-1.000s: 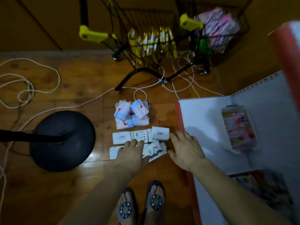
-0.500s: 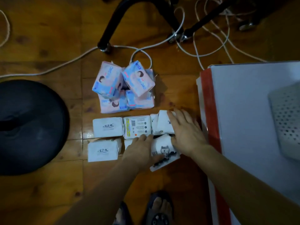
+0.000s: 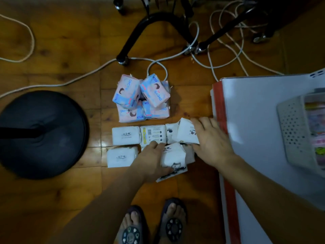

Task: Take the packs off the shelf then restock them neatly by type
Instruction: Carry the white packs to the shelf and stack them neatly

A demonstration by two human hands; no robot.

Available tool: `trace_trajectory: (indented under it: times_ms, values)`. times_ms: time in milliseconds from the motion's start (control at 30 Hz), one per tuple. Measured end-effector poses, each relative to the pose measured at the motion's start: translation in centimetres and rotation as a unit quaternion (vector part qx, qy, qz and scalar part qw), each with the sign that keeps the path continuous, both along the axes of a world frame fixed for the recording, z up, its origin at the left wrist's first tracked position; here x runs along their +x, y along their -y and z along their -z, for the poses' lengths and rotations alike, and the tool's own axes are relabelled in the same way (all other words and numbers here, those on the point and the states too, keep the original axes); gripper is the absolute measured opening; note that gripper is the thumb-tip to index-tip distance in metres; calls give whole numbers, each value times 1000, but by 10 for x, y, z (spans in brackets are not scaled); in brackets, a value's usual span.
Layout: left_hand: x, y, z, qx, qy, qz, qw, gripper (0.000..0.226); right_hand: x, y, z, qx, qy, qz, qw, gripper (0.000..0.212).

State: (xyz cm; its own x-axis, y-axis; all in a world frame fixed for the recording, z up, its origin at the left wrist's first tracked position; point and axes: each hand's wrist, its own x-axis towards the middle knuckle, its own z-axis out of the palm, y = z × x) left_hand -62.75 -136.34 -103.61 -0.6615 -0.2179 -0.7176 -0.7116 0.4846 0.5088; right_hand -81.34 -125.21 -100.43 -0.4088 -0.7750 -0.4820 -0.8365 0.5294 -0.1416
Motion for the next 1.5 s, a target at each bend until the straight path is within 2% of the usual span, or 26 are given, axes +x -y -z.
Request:
trace_trajectory:
  times_ms: [267, 600, 1033, 1267, 1500]
  values:
    - [12, 37, -185, -110, -51, 10, 993, 82, 3, 12, -188, -41, -3, 8, 999, 76]
    - [-18, 105, -457, -220, -143, 27, 965, 81, -17, 31, -446, -97, 0, -19, 995, 80]
    - [-64, 105, -759, -304, -196, 133, 923, 87, -47, 31, -741, -131, -67, -76, 986, 92]
    - [-77, 102, -886, -376, -255, 167, 875, 87, -39, 9, -863, -166, -152, -68, 972, 85]
    - [-89, 81, -971, -365, -334, 240, 835, 80, -11, -37, -943, -196, -206, 9, 959, 89]
